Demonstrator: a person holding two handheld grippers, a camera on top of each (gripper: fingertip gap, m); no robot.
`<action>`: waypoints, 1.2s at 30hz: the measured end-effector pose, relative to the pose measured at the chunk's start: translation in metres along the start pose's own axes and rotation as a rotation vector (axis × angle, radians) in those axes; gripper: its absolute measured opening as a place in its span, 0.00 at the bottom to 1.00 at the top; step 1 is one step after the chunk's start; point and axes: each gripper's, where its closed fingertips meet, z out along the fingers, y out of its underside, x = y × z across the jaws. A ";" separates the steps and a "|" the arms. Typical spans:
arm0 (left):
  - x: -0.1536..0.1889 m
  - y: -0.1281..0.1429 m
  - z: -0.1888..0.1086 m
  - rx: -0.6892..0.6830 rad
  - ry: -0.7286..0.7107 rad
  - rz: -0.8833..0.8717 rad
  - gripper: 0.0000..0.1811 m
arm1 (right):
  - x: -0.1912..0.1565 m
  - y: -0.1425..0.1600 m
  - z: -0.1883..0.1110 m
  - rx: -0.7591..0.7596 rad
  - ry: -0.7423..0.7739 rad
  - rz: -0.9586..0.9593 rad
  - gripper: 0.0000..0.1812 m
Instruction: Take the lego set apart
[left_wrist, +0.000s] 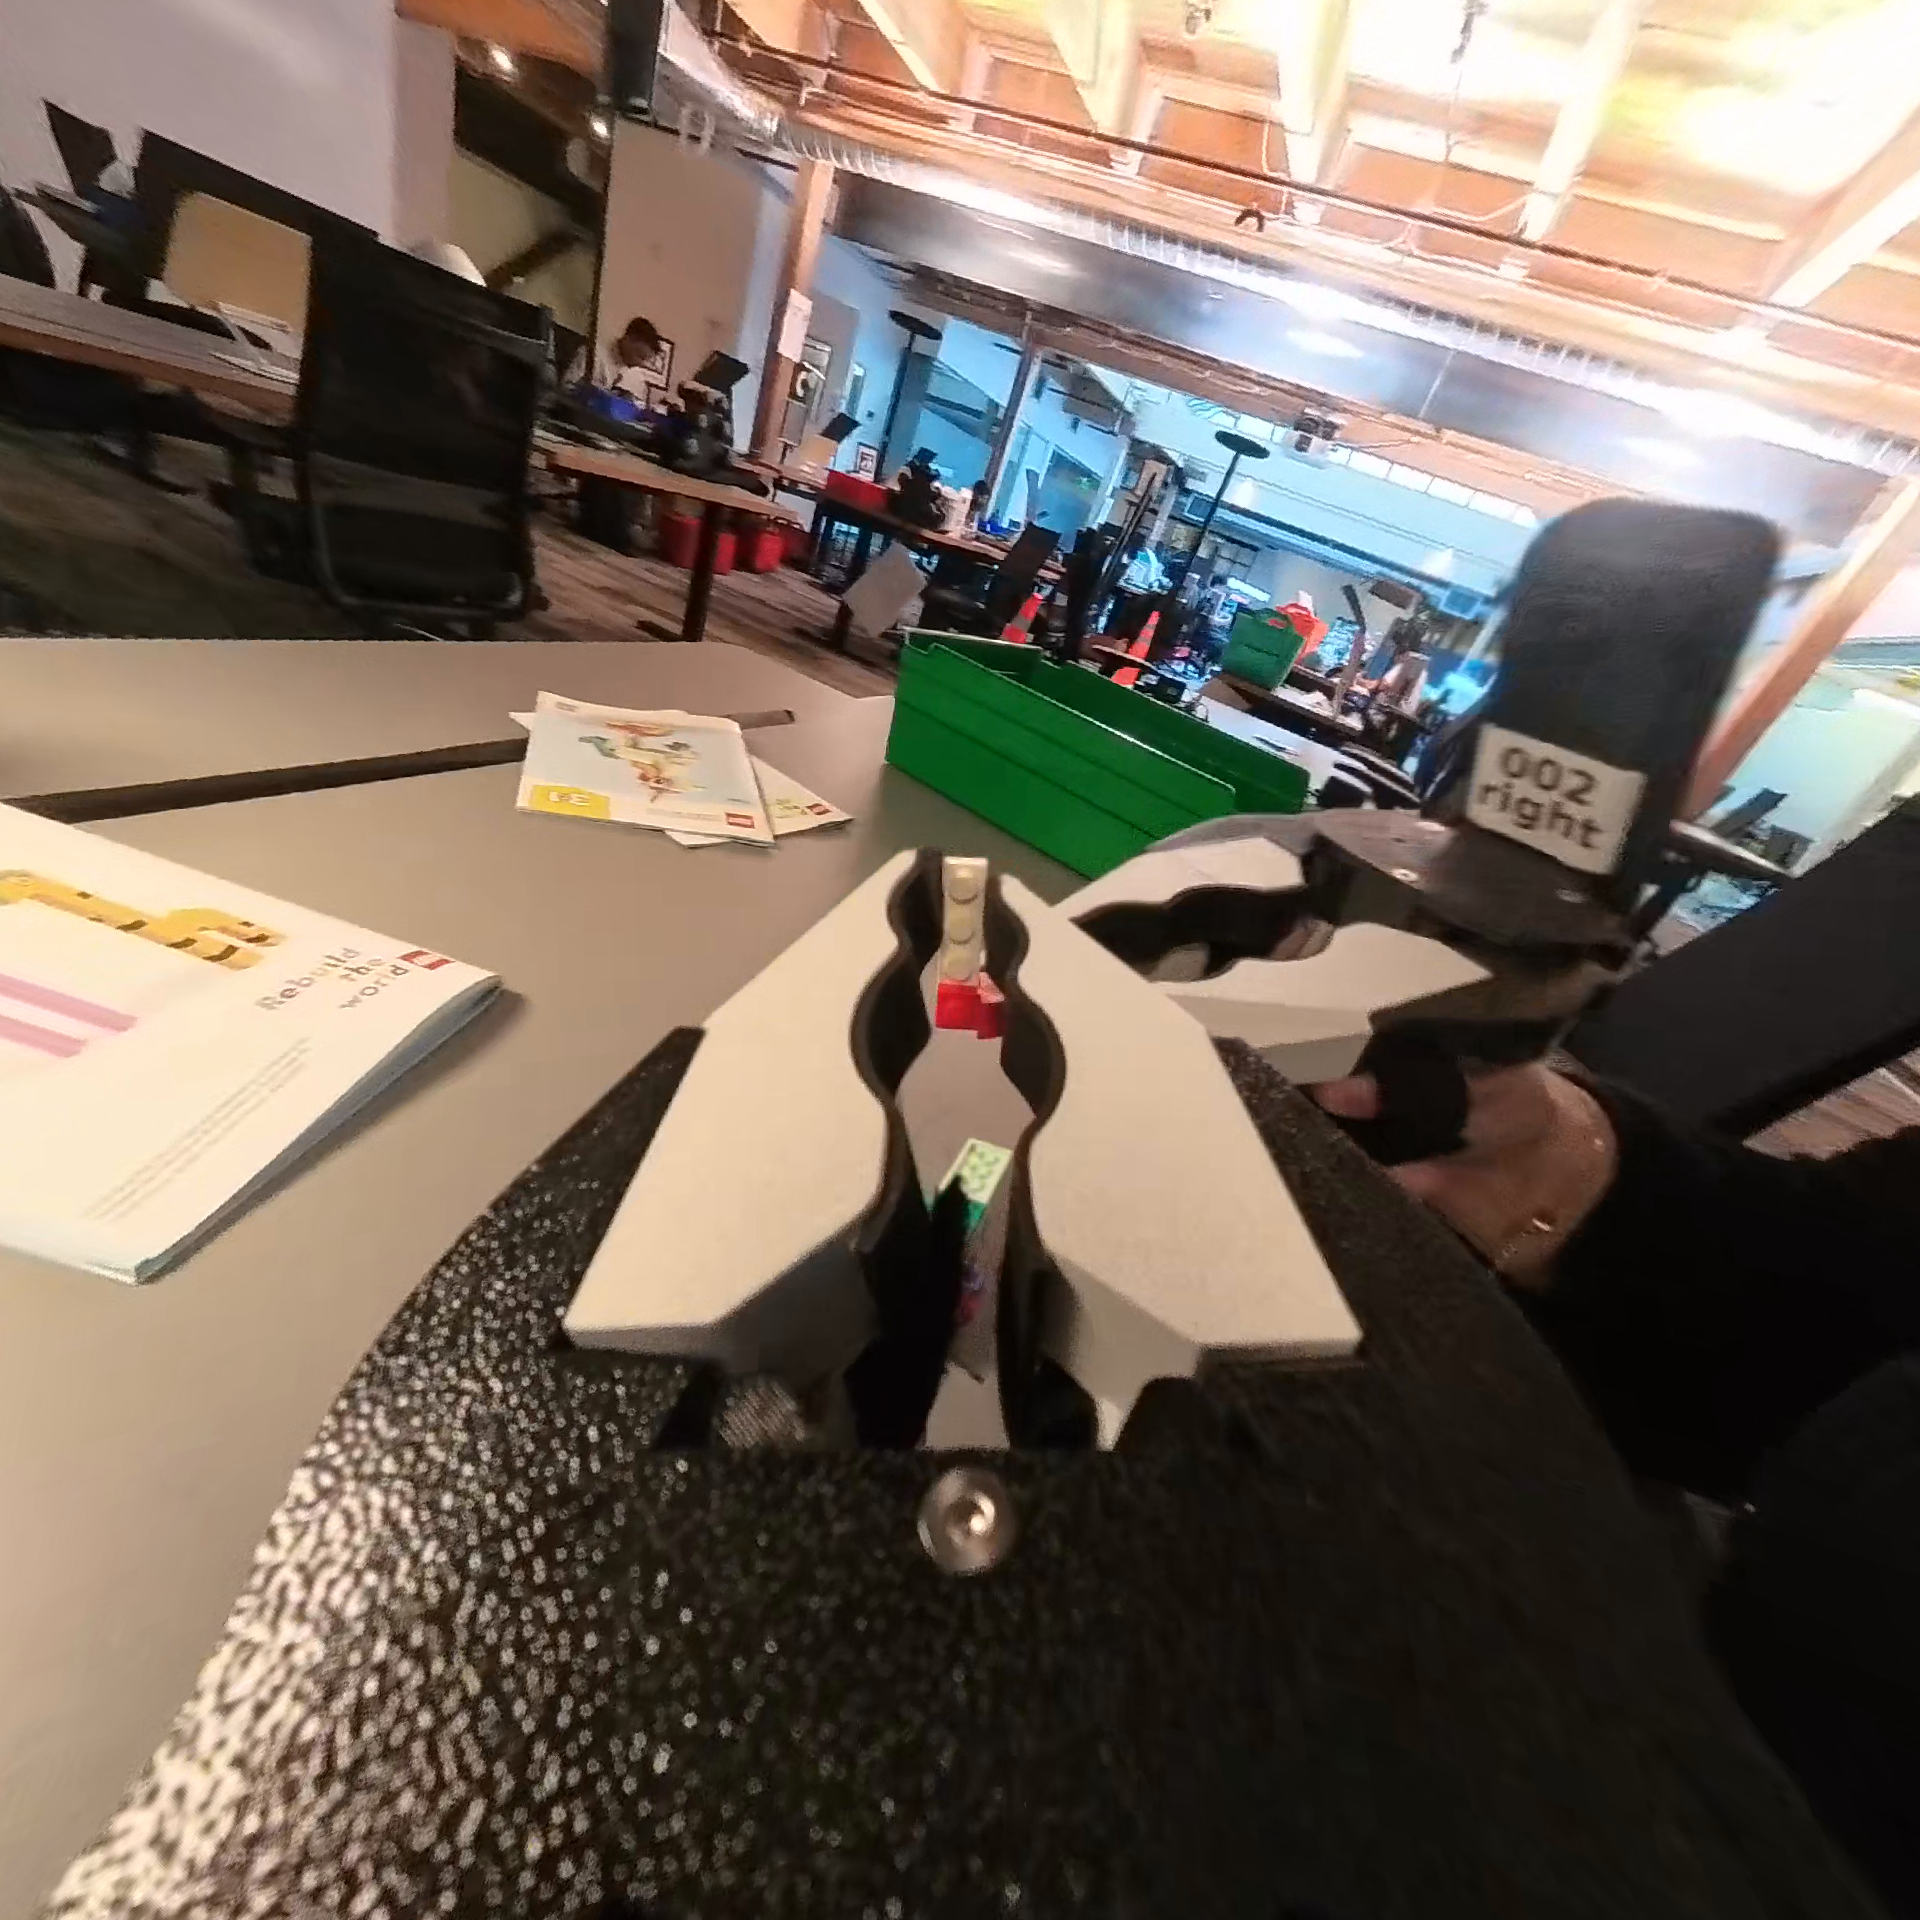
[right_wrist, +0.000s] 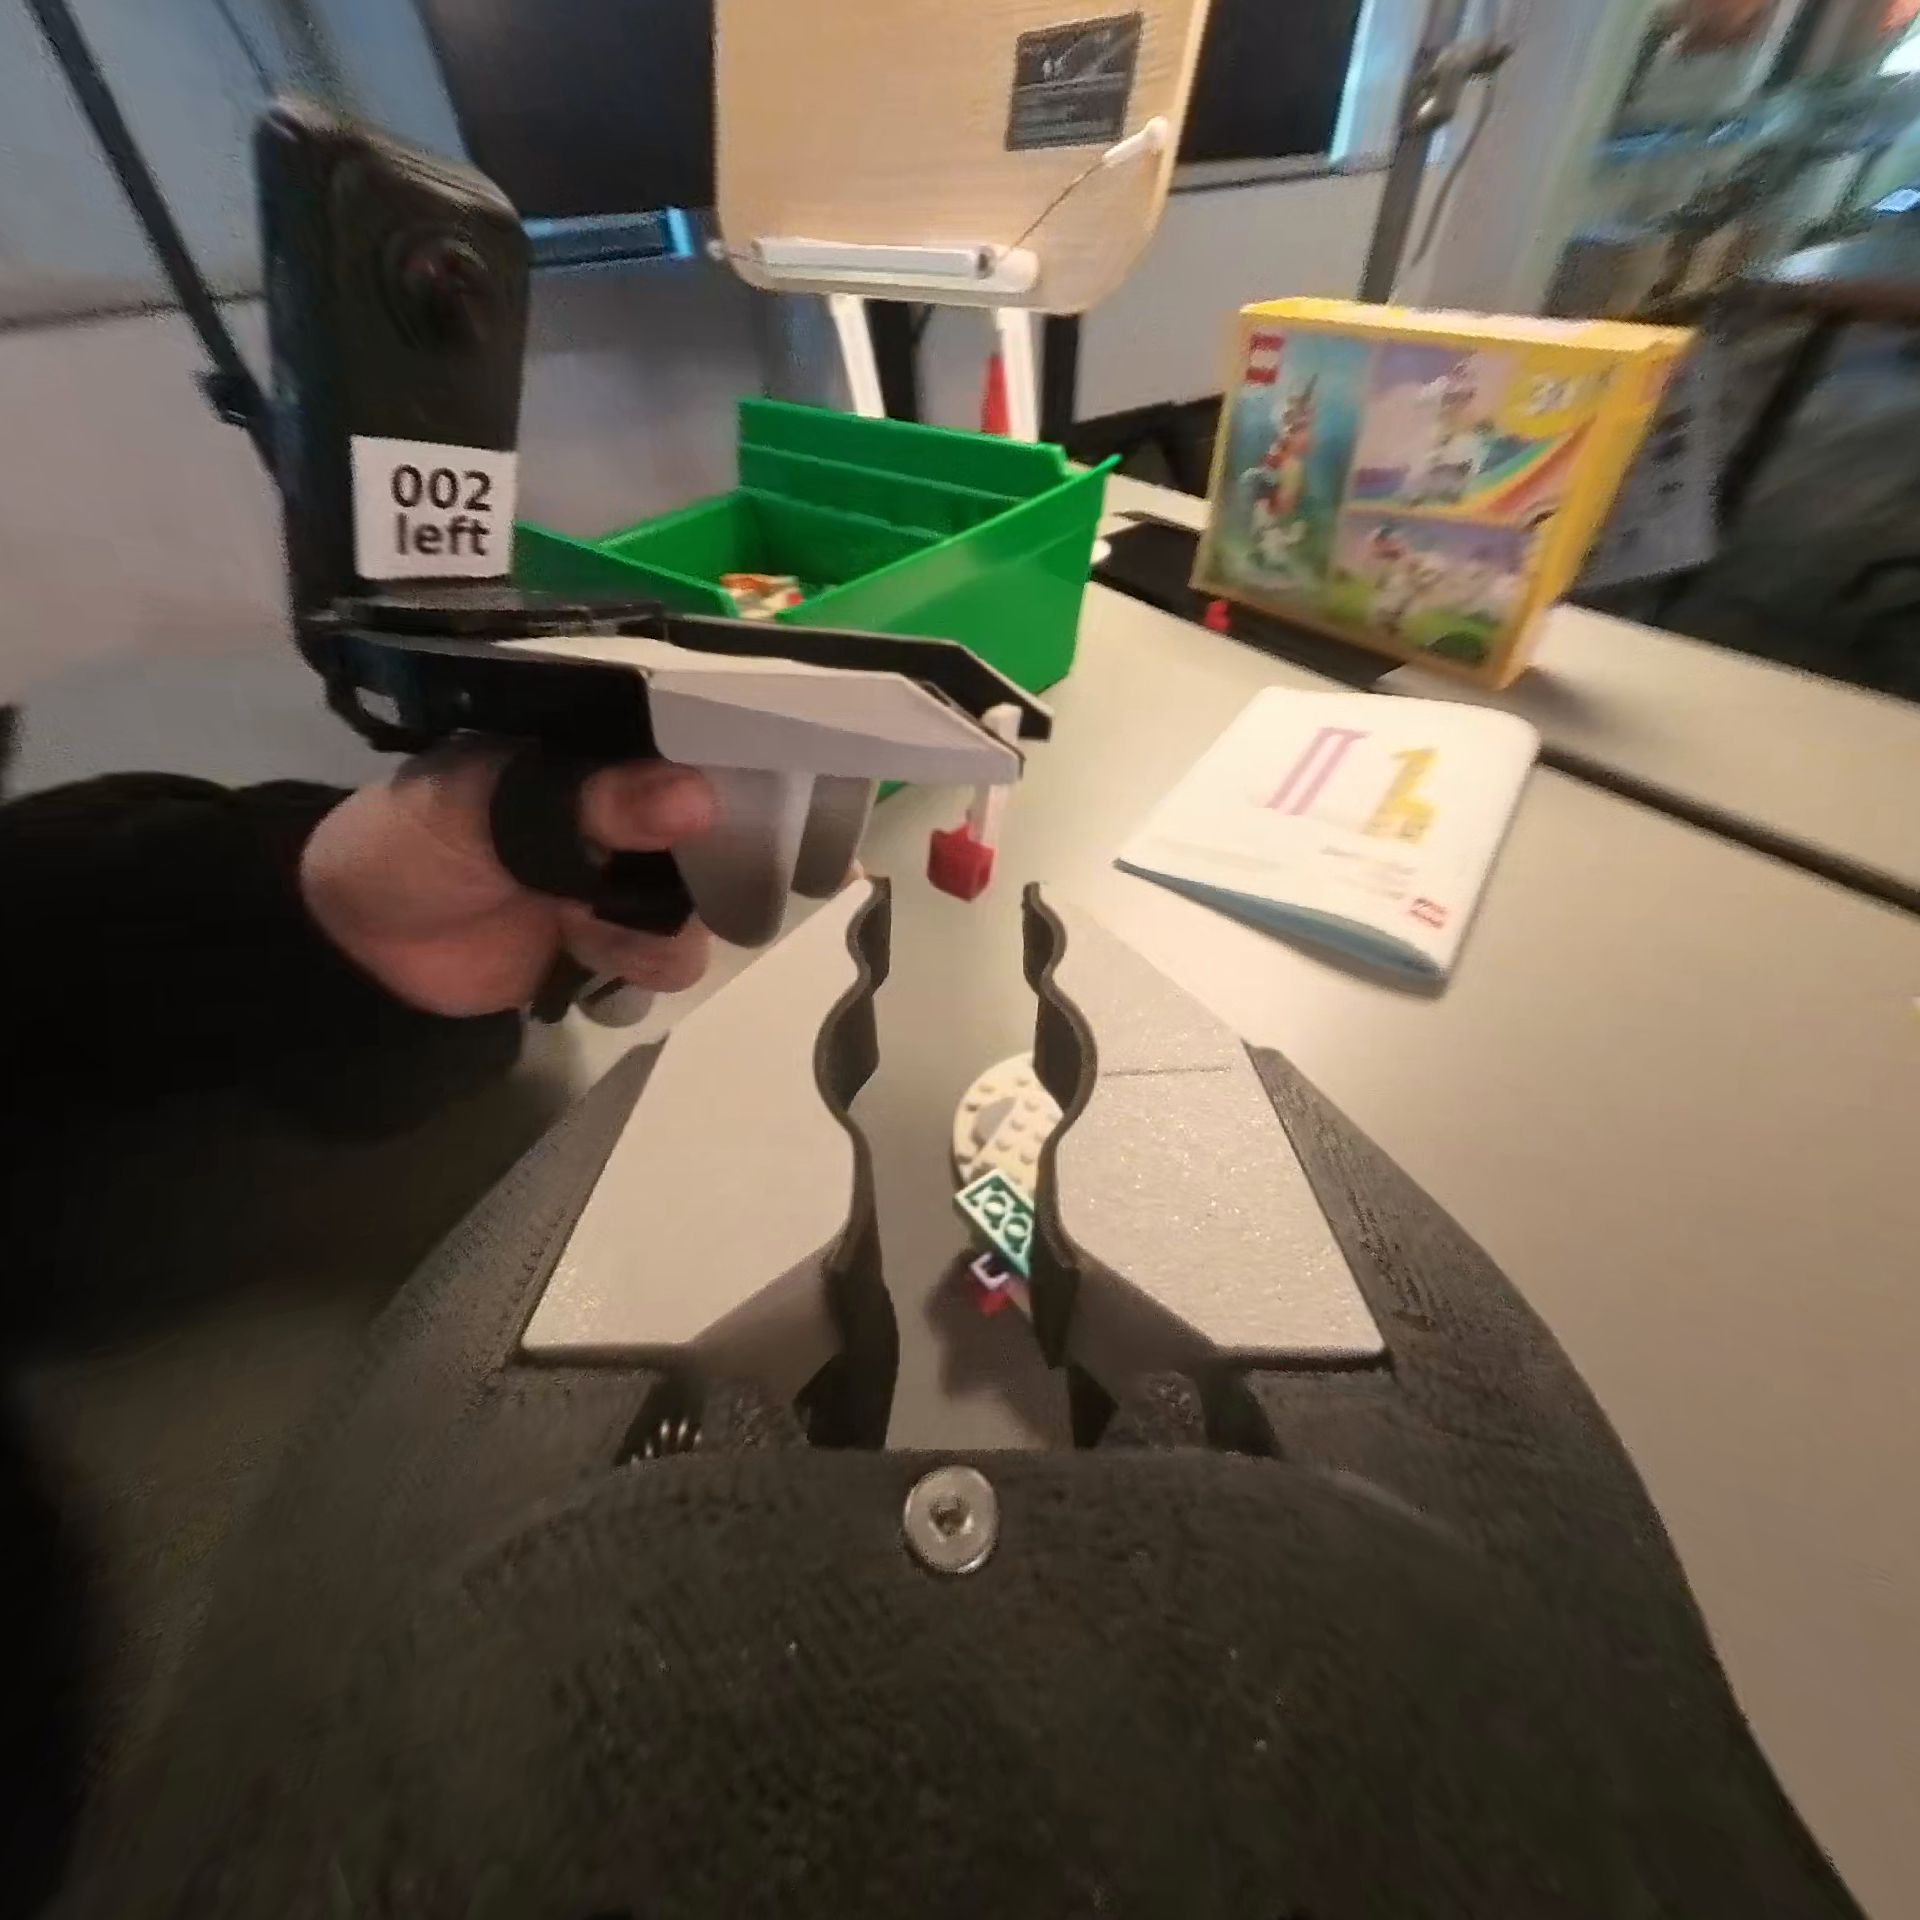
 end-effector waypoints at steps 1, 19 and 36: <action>0.000 0.000 0.001 0.000 -0.003 0.006 0.03 | 0.000 -0.001 0.001 0.004 0.027 -0.025 0.13; -0.026 -0.005 0.004 0.072 -0.110 -0.148 0.04 | 0.014 -0.004 0.005 0.024 0.315 -0.443 0.10; -0.036 -0.001 0.012 0.111 -0.185 -0.217 0.03 | 0.016 0.000 0.015 -0.089 0.581 -1.191 0.05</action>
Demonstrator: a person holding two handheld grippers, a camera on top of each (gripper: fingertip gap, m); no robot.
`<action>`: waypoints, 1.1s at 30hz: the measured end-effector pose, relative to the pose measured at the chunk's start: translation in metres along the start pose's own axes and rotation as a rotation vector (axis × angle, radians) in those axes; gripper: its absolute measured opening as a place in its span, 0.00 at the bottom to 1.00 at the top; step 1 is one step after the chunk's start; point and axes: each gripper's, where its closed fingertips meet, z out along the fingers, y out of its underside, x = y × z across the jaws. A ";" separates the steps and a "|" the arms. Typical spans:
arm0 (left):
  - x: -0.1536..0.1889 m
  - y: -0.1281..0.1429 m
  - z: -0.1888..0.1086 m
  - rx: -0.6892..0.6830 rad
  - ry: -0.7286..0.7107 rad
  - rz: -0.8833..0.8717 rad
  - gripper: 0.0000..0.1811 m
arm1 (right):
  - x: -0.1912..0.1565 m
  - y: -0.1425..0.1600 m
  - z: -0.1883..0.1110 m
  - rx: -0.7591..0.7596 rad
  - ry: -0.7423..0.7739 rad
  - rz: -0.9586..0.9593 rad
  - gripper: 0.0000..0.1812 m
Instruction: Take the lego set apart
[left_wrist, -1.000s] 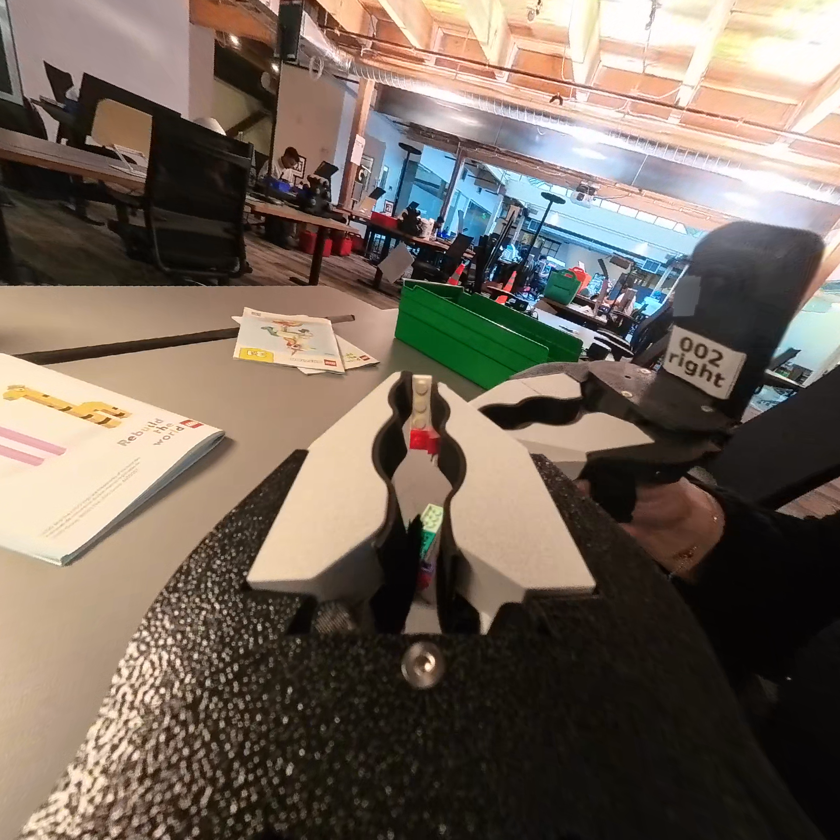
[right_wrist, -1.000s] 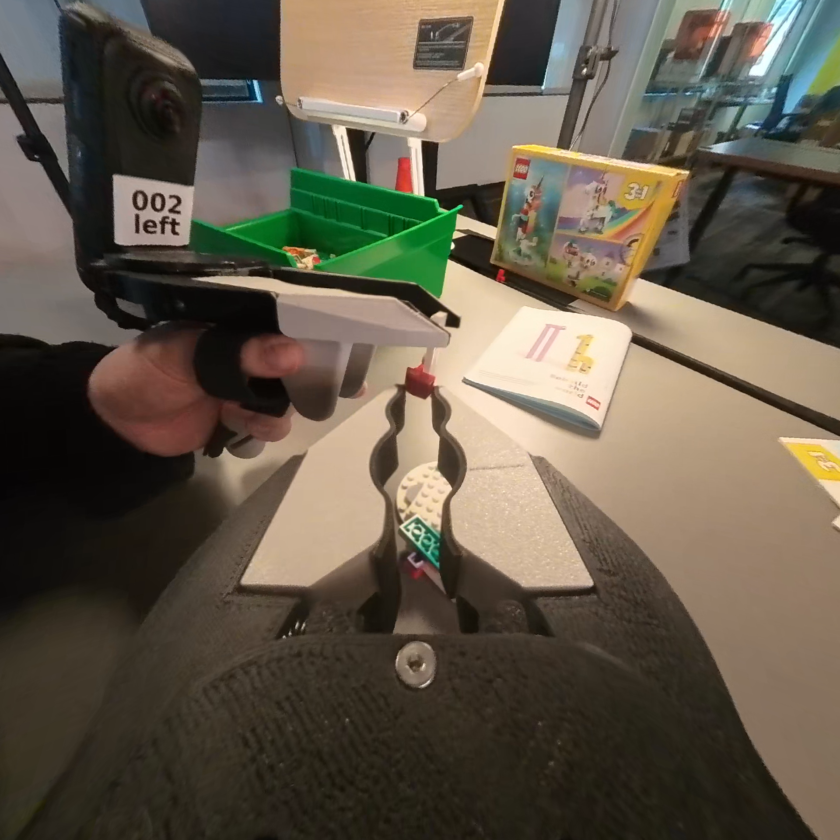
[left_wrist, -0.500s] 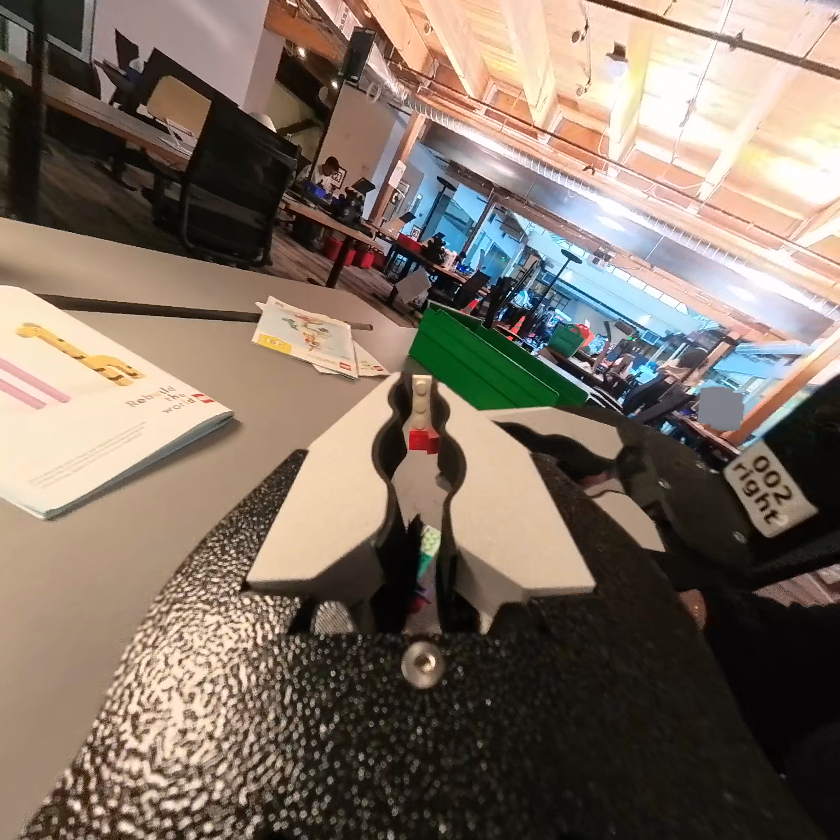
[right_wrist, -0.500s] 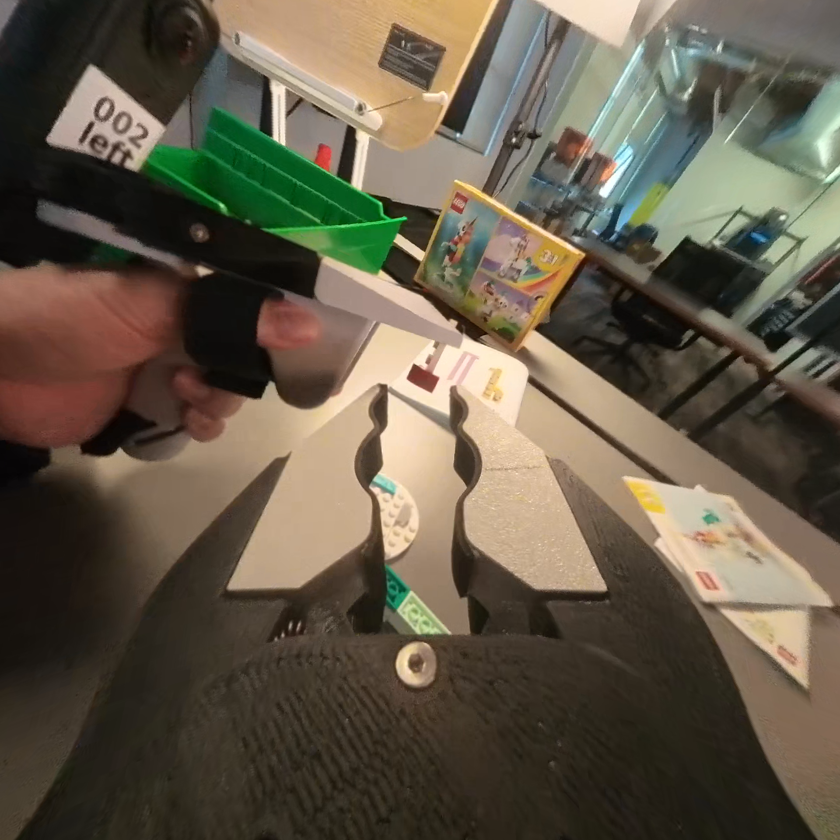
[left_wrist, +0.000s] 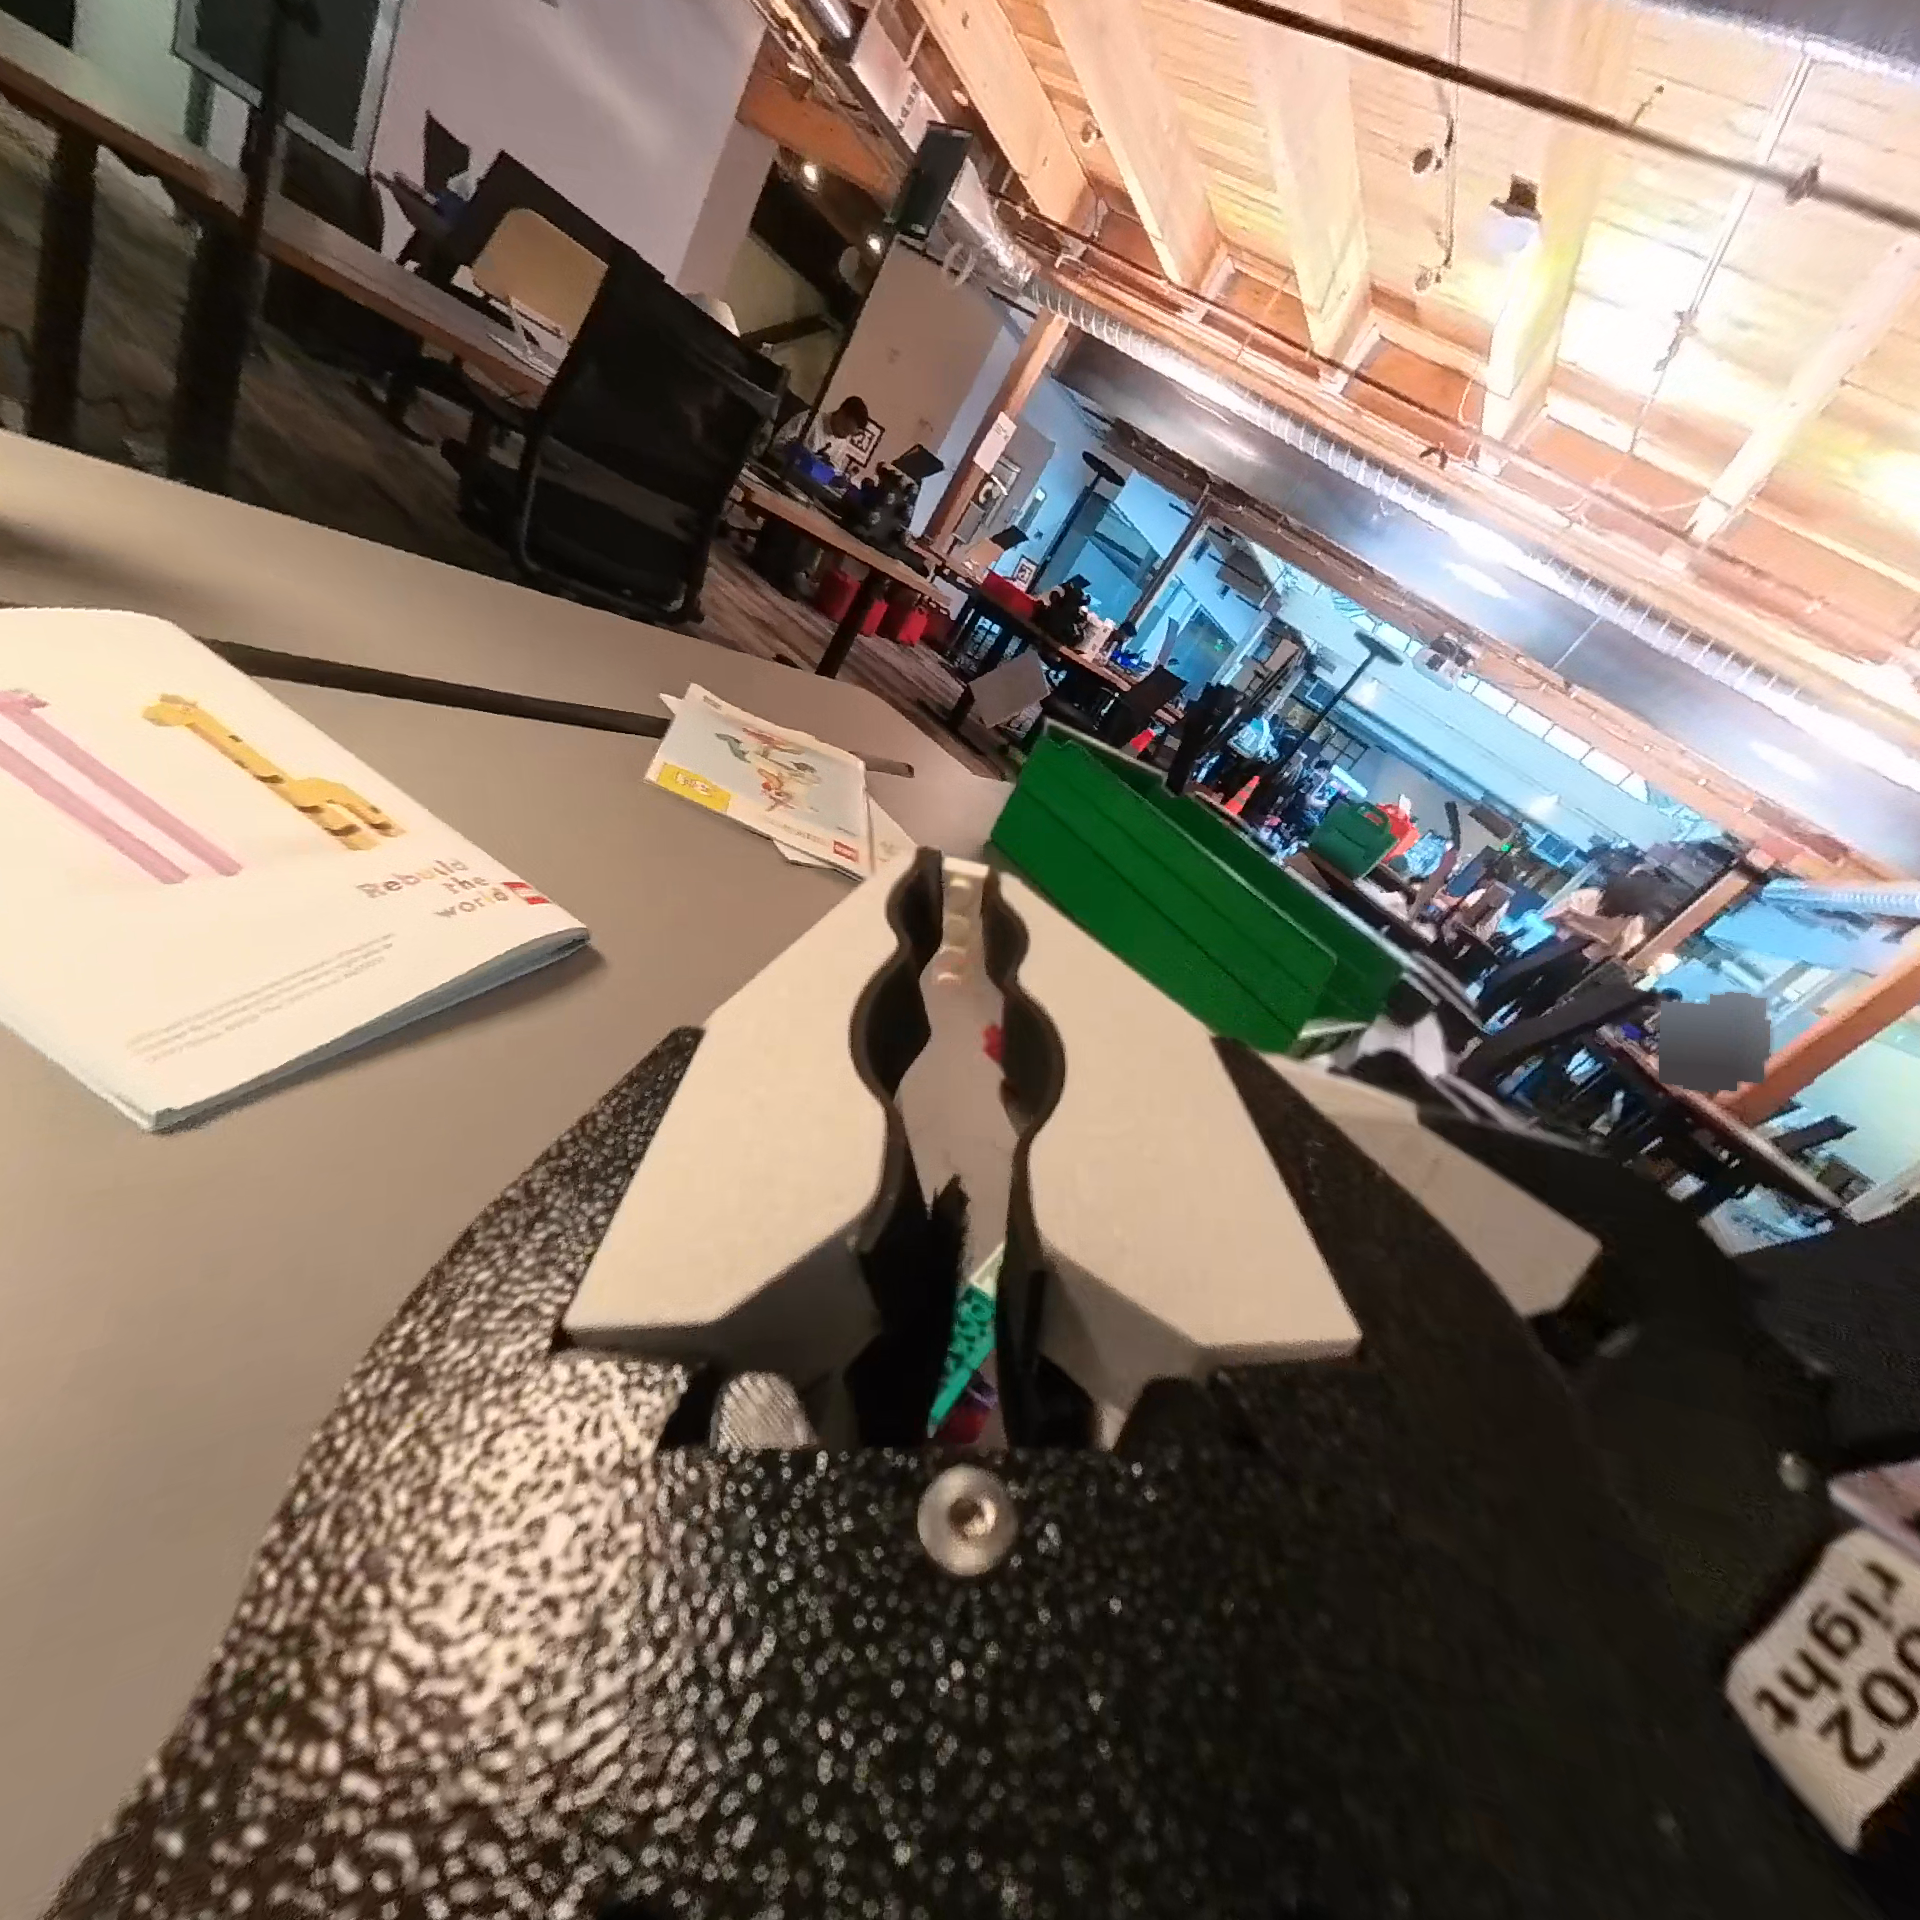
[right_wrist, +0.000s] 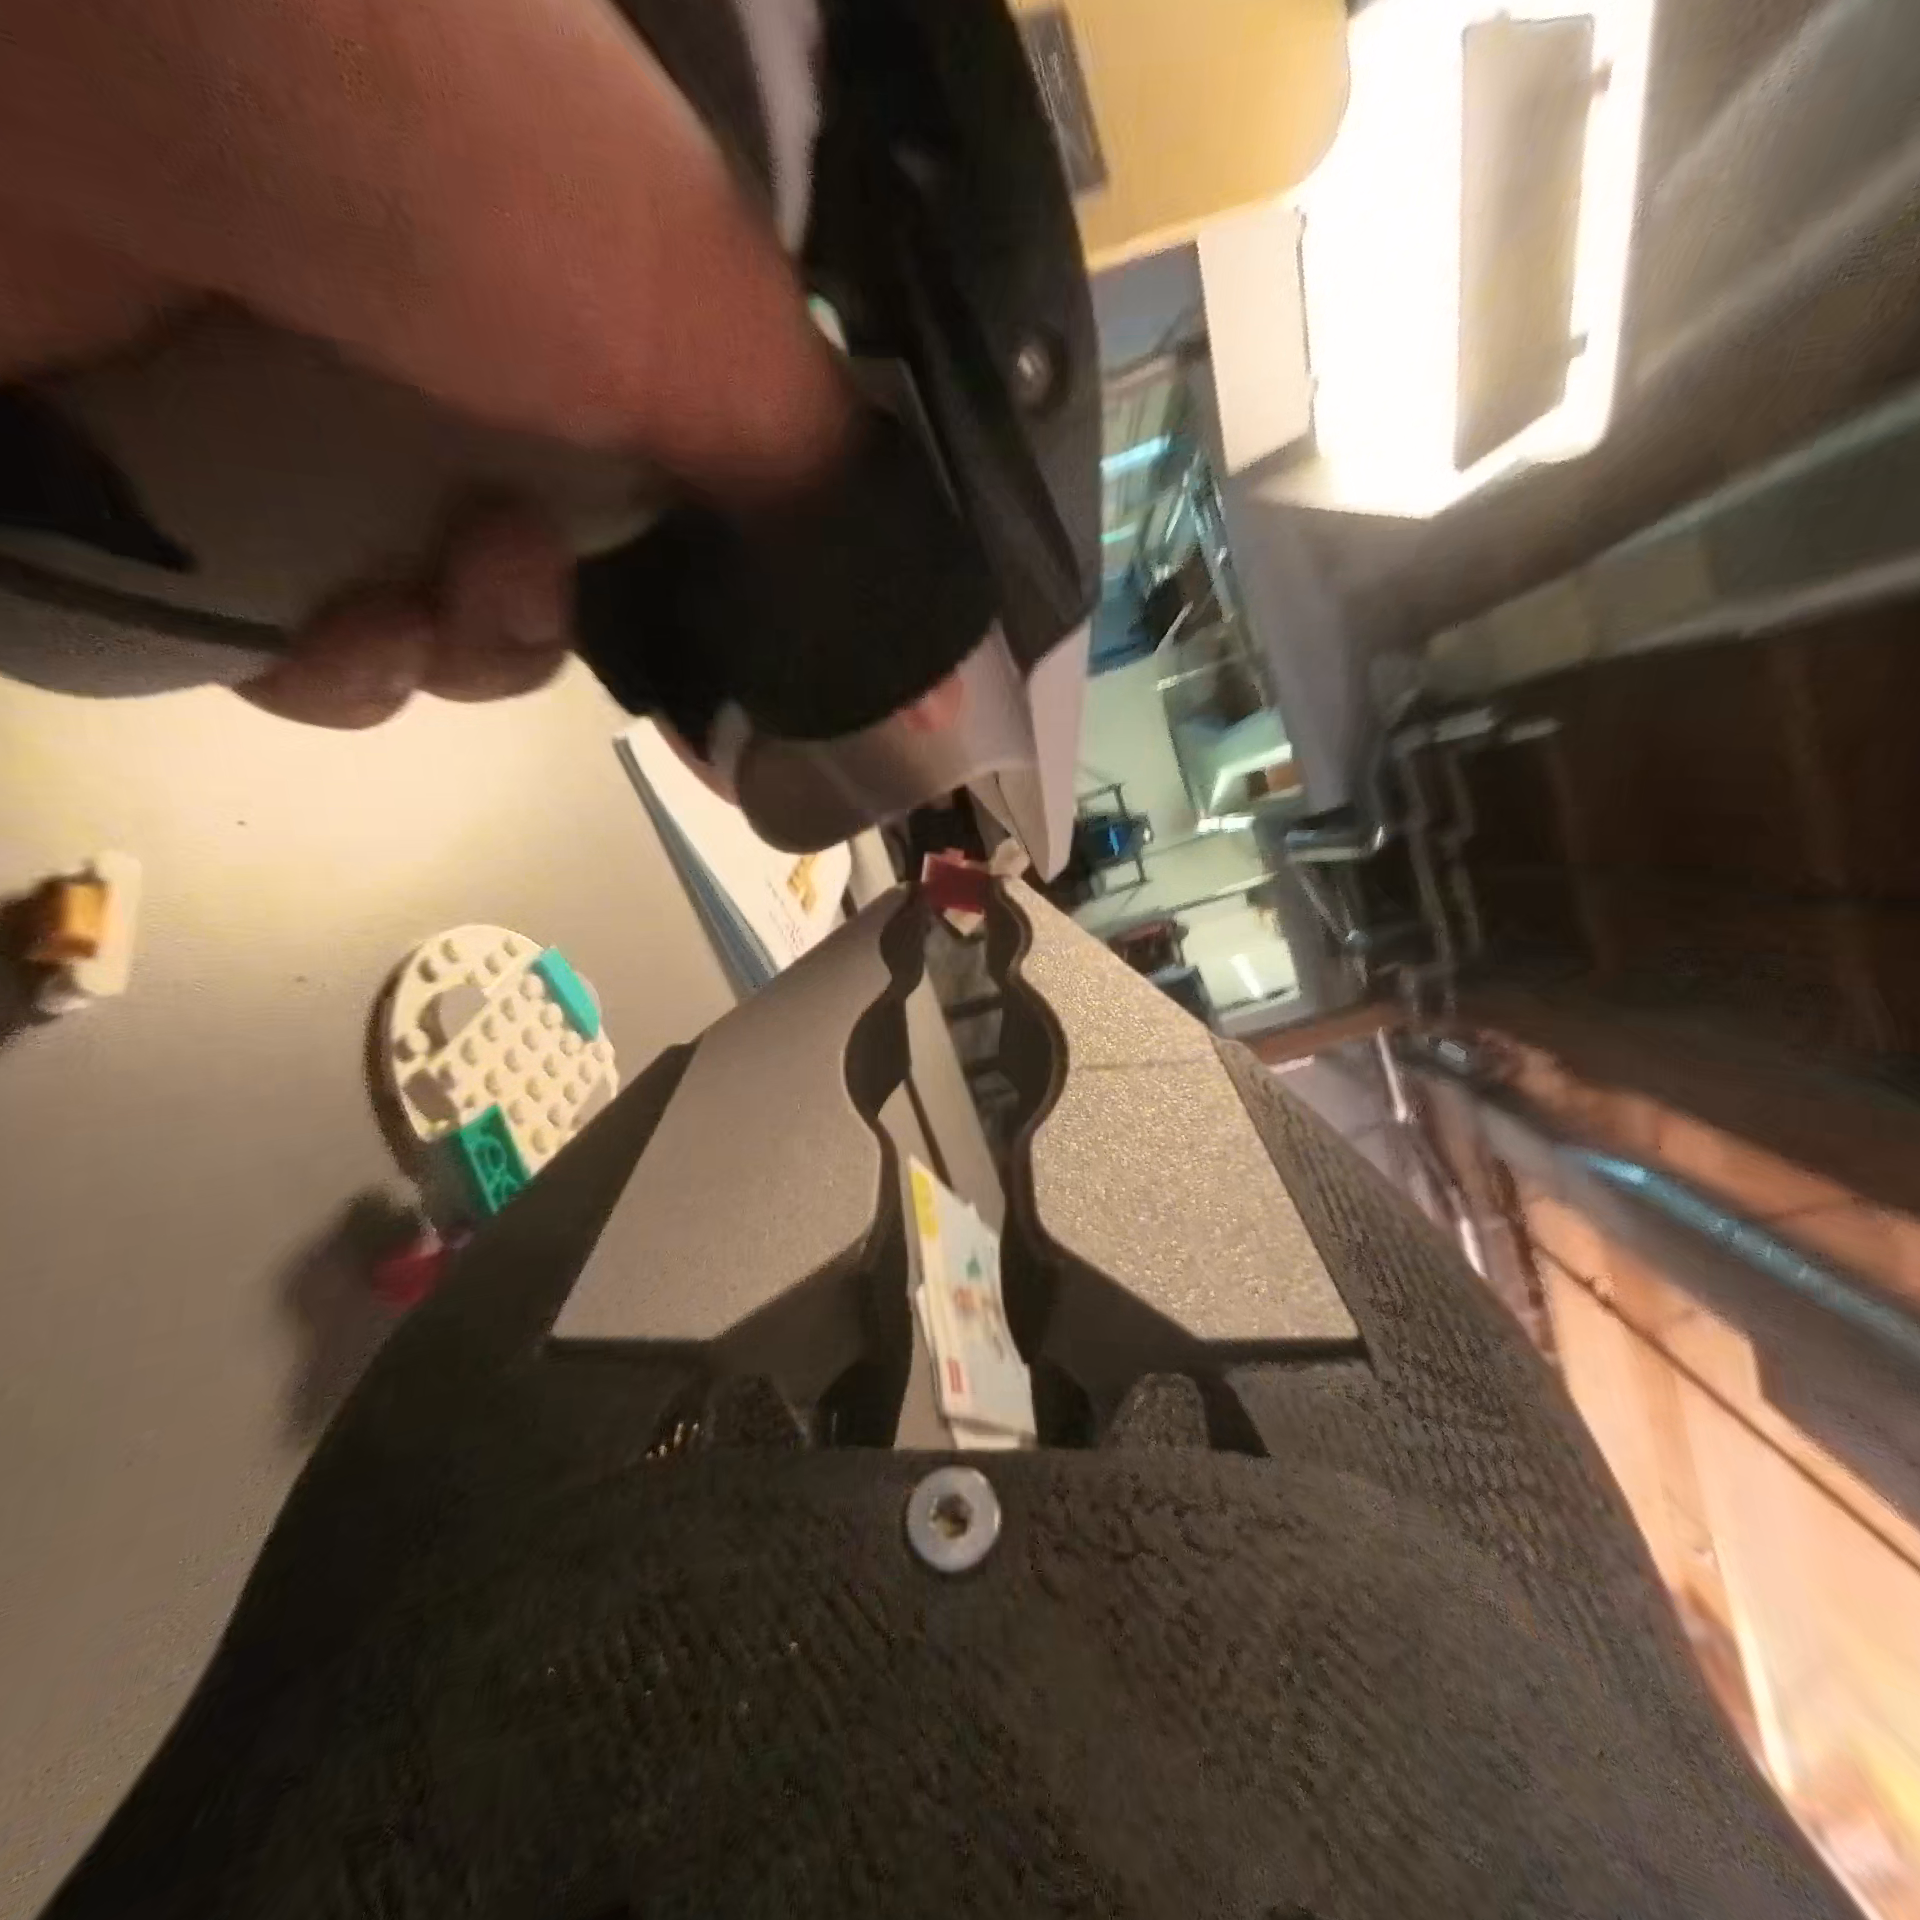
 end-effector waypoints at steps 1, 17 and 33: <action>-0.002 -0.003 -0.001 0.008 0.002 -0.022 0.03 | -0.002 -0.003 0.000 0.016 -0.005 0.002 0.05; -0.144 -0.129 -0.118 -0.606 -0.530 0.482 0.04 | -0.001 0.039 0.003 -0.023 -0.153 0.429 0.06; -0.163 -0.108 -0.099 -0.661 -0.505 0.477 0.27 | -0.003 0.013 -0.009 0.179 -0.394 0.960 0.06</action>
